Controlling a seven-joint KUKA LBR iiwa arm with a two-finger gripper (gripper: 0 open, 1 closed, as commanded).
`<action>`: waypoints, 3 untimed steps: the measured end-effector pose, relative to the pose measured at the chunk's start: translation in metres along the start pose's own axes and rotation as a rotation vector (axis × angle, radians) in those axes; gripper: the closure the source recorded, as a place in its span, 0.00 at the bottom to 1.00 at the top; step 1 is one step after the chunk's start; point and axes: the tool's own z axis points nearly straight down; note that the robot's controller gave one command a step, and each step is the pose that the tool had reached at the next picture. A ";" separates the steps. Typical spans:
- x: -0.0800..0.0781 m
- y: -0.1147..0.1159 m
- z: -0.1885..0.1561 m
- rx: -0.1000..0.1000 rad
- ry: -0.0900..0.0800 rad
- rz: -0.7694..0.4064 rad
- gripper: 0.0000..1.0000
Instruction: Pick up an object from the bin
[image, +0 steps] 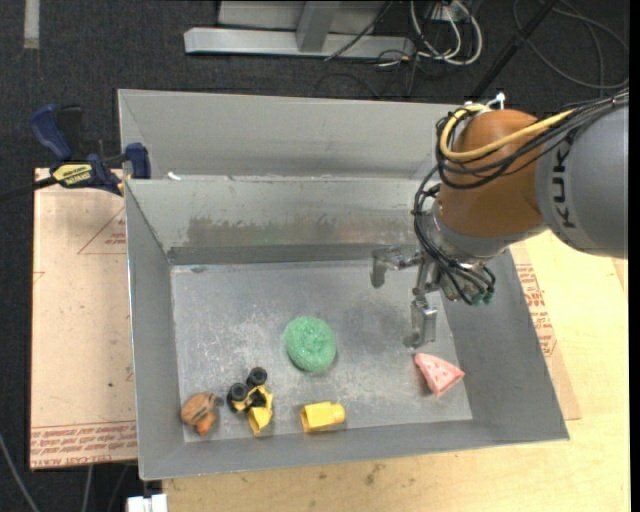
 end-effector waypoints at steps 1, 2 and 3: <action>-0.005 0.045 0.018 -0.001 0.011 0.008 0.00; -0.018 0.072 0.040 -0.004 0.003 0.025 0.00; -0.011 0.120 0.080 0.000 -0.004 0.017 1.00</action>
Offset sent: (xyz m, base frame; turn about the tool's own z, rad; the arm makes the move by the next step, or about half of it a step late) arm 0.0020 0.0714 -0.0520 0.0394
